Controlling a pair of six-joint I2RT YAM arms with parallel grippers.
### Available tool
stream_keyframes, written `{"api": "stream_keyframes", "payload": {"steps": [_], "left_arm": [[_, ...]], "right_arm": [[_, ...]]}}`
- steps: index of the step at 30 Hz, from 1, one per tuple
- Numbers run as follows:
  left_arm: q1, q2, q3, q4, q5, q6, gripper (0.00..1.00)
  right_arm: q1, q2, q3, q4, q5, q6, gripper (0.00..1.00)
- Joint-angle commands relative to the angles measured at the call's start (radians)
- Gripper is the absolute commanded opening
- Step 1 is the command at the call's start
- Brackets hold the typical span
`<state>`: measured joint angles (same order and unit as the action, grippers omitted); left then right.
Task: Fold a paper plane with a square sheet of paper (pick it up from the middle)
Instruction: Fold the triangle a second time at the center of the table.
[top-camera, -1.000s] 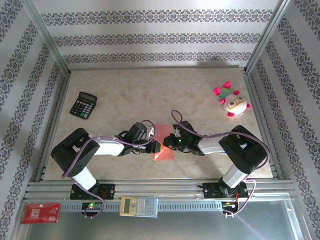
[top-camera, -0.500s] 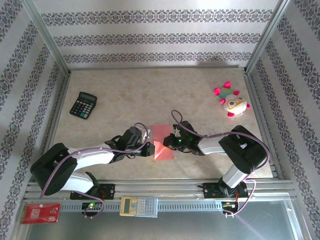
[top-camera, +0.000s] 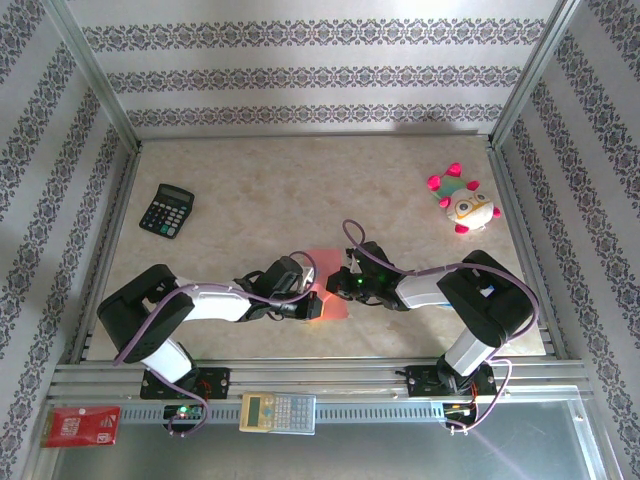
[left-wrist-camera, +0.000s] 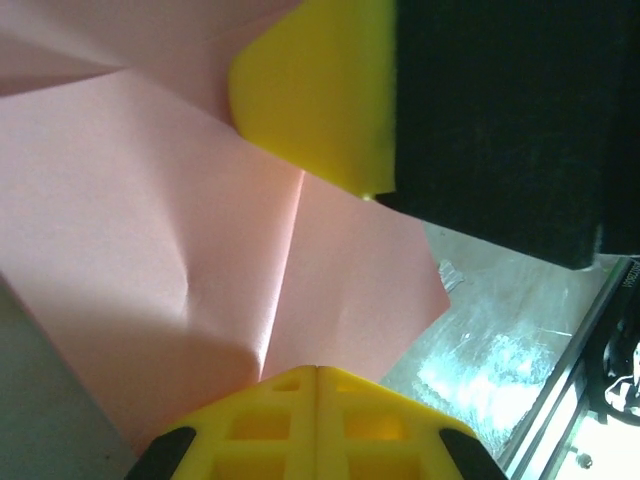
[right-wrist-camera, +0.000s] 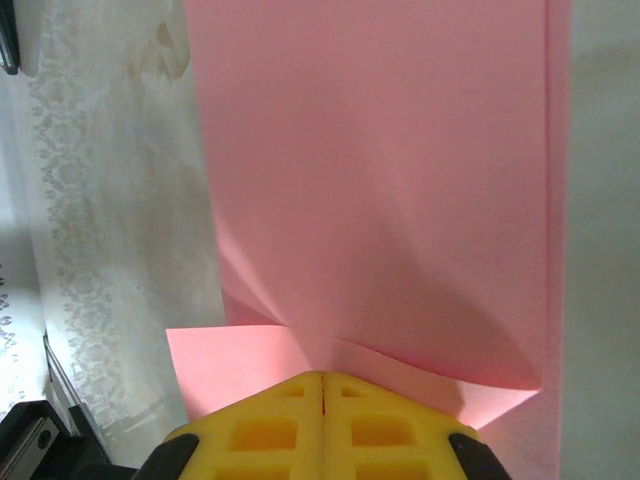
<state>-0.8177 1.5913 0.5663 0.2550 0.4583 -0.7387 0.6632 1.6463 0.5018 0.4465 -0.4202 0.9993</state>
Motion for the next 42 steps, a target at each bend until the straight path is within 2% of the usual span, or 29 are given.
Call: {"api": "stream_keyframes", "payload": {"steps": [1,11,31,38,42], "left_arm": [[0.011,0.03,-0.003,-0.012,-0.018,0.017,0.07],[0.017,0.036,-0.044,0.007,0.016,-0.013,0.07],[0.015,-0.076,-0.169,0.035,0.111,-0.092,0.06],[0.06,-0.236,-0.144,-0.013,0.074,-0.063,0.06],[0.077,-0.214,-0.099,-0.032,0.044,-0.044,0.06]], "right_arm": [[-0.009,0.049,-0.035,-0.105,0.042,-0.002,0.0],[-0.02,0.053,-0.028,-0.127,0.034,-0.015,0.0],[-0.032,0.067,-0.018,-0.158,0.041,-0.033,0.0],[-0.03,0.063,-0.016,-0.159,0.038,-0.034,0.0],[-0.031,0.064,-0.011,-0.157,0.037,-0.033,0.0]]}}
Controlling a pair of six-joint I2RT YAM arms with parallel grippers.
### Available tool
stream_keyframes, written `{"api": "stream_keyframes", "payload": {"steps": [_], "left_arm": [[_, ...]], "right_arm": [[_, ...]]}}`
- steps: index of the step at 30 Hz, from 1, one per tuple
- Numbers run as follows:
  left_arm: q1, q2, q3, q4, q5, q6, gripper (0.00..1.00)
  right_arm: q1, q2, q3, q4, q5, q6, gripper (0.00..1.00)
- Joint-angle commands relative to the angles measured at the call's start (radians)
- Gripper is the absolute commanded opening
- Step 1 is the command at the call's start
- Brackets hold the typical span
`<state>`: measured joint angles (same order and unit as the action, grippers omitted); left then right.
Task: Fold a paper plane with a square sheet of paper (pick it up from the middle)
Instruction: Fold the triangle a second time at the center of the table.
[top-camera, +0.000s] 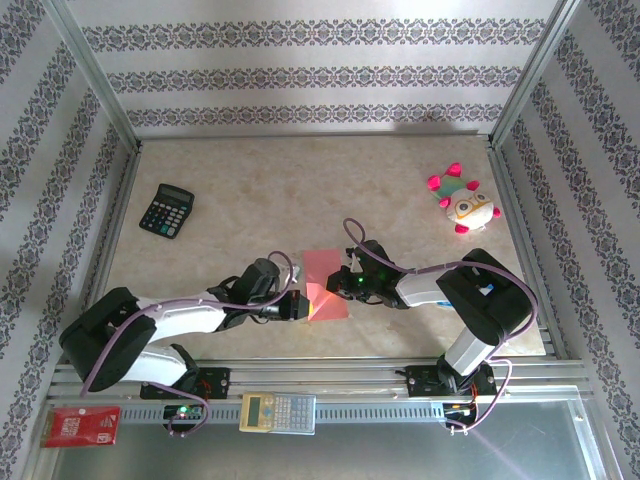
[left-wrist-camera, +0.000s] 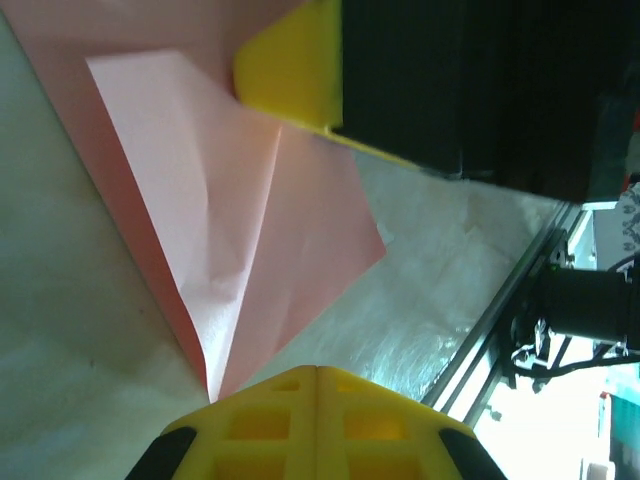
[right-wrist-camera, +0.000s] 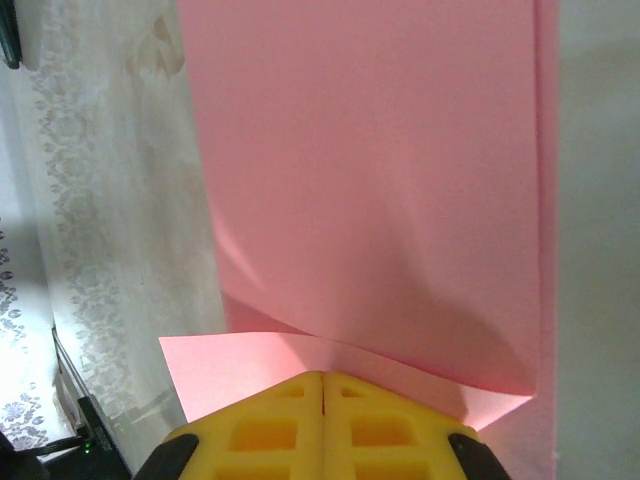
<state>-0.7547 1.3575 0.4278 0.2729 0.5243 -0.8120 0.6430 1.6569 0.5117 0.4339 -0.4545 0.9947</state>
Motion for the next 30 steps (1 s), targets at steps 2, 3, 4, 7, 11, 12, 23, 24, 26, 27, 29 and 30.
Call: {"api": "stream_keyframes", "payload": {"steps": [2,3,4,7,11,12,23,24,26,27,29,30], "left_arm": [[0.015,0.061,0.069,-0.059,-0.01,0.044,0.06],[0.015,0.084,0.073,-0.044,0.004,0.038,0.06],[0.015,0.107,0.078,-0.025,0.017,0.032,0.06],[0.012,0.152,0.09,-0.013,0.033,0.036,0.06],[0.011,0.185,0.096,-0.015,0.041,0.049,0.06],[0.01,0.192,0.096,-0.019,0.036,0.05,0.06],[0.011,0.239,0.061,-0.053,-0.017,0.085,0.05],[0.011,0.245,0.058,-0.058,-0.019,0.088,0.05],[0.011,0.254,0.053,-0.071,-0.024,0.094,0.03],[0.011,0.256,0.049,-0.076,-0.031,0.1,0.02],[0.011,0.258,0.041,-0.095,-0.052,0.114,0.0],[0.011,0.261,0.039,-0.107,-0.068,0.122,0.0]], "right_arm": [[-0.01,0.053,-0.02,-0.145,0.071,-0.029,0.0],[-0.009,0.054,-0.021,-0.144,0.071,-0.029,0.0],[-0.01,0.054,-0.021,-0.144,0.071,-0.029,0.0],[-0.01,0.057,-0.019,-0.145,0.07,-0.029,0.0],[-0.01,0.06,-0.019,-0.141,0.07,-0.028,0.0],[-0.01,0.06,-0.019,-0.141,0.07,-0.028,0.0],[-0.016,0.054,0.012,-0.14,0.033,-0.048,0.0],[-0.018,0.048,0.019,-0.14,0.023,-0.052,0.0],[-0.022,0.029,0.035,-0.142,0.007,-0.059,0.01],[-0.023,0.013,0.043,-0.144,-0.004,-0.064,0.02],[-0.02,-0.013,0.055,-0.153,-0.014,-0.066,0.04],[-0.015,-0.029,0.057,-0.156,-0.018,-0.063,0.05]]}}
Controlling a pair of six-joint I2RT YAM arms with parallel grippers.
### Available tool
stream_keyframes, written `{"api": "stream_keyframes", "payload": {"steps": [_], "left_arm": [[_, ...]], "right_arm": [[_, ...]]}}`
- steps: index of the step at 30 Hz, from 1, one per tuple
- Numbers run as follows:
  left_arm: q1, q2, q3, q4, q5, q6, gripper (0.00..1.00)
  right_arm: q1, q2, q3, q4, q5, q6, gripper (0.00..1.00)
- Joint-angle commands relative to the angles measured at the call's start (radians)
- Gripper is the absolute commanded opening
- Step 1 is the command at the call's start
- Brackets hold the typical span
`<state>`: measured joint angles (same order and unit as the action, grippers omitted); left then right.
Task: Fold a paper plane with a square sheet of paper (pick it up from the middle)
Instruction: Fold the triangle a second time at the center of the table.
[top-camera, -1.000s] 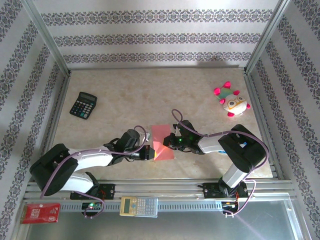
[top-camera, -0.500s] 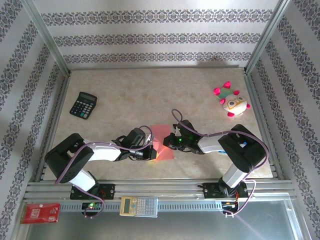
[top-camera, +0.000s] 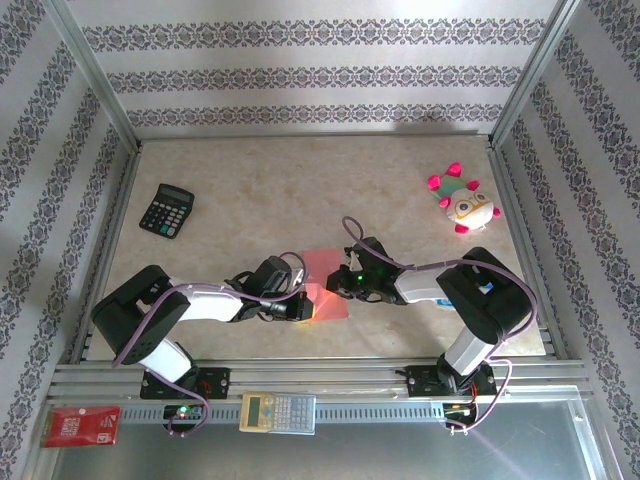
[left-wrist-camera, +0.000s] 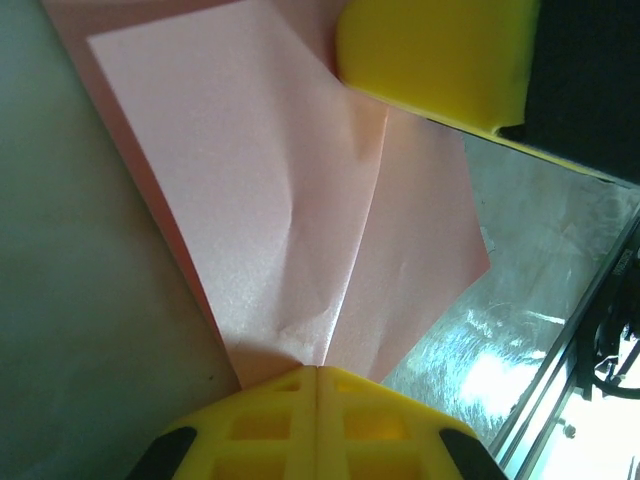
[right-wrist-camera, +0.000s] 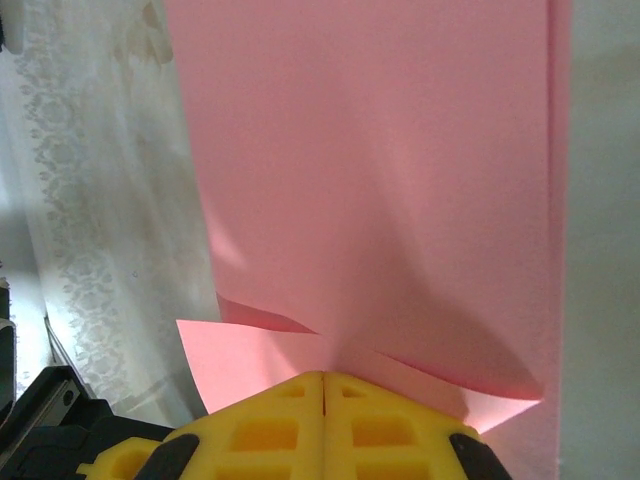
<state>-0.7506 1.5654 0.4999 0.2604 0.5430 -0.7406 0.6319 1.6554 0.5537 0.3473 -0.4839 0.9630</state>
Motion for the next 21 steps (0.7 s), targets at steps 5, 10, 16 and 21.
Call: {"api": "stream_keyframes", "payload": {"steps": [5,10,16,21], "left_arm": [[0.007,0.068,-0.042,-0.099,-0.096,0.061,0.0],[0.007,0.076,-0.048,-0.092,-0.097,0.06,0.0],[0.007,0.069,-0.051,-0.092,-0.1,0.058,0.0],[0.007,0.062,-0.046,-0.104,-0.109,0.064,0.0]], "right_arm": [[0.042,-0.084,-0.002,-0.071,0.029,0.003,0.08],[0.11,-0.113,-0.032,-0.052,0.071,0.063,0.07],[0.16,-0.094,-0.05,-0.036,0.115,0.111,0.03],[0.19,-0.067,-0.054,-0.007,0.123,0.138,0.03]]}}
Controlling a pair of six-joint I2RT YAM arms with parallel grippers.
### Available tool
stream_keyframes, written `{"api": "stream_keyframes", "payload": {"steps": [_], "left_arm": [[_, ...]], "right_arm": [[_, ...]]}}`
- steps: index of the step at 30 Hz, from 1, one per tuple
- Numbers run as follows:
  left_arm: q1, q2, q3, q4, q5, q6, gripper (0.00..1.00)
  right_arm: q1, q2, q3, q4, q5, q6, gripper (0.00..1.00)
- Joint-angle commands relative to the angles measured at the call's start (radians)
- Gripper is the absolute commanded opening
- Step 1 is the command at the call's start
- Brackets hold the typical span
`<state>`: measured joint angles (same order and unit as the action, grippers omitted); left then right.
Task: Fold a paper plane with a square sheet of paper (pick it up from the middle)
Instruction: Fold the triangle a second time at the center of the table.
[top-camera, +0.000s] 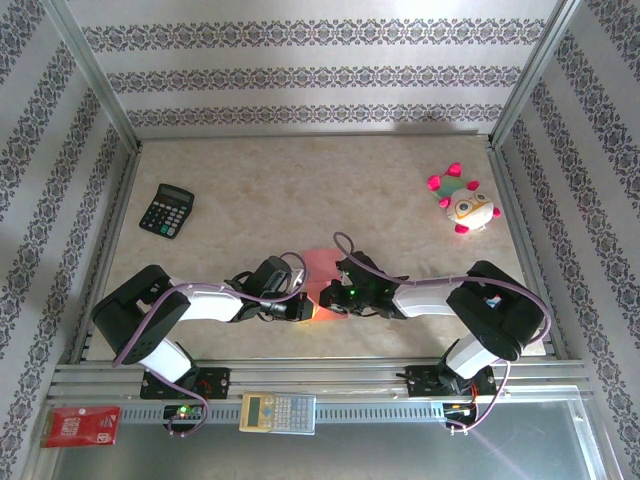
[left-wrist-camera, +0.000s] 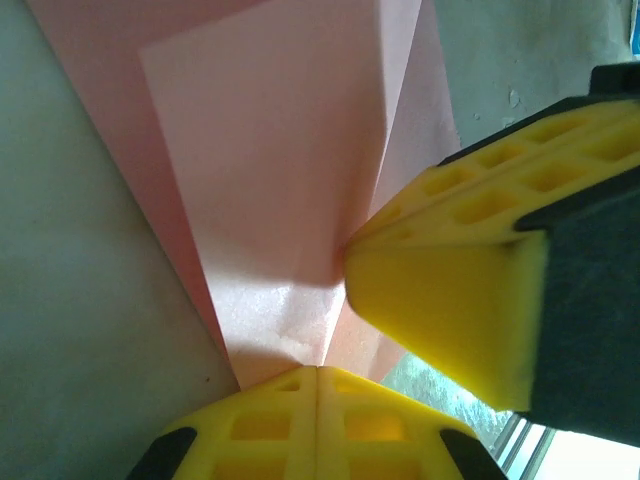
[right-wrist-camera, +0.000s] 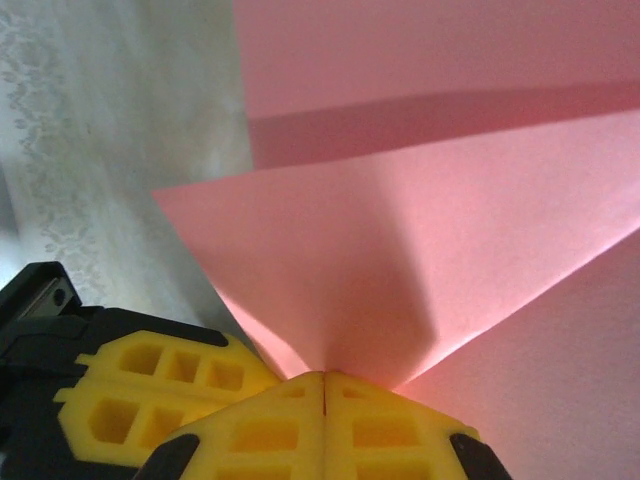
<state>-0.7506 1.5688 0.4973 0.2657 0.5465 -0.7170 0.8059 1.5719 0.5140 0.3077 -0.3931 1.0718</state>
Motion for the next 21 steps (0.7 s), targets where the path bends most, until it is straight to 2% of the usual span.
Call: {"api": "stream_keyframes", "payload": {"steps": [1,9,21], "left_arm": [[0.007,0.06,-0.044,-0.11,-0.111,0.042,0.0],[0.007,0.065,-0.046,-0.118,-0.115,0.05,0.0],[0.007,0.089,-0.041,-0.224,-0.165,0.118,0.0]], "right_arm": [[0.023,0.019,-0.014,0.036,0.034,0.033,0.03],[0.037,0.043,-0.013,0.021,0.059,0.049,0.02],[-0.052,0.056,-0.004,-0.062,0.101,0.008,0.01]]}}
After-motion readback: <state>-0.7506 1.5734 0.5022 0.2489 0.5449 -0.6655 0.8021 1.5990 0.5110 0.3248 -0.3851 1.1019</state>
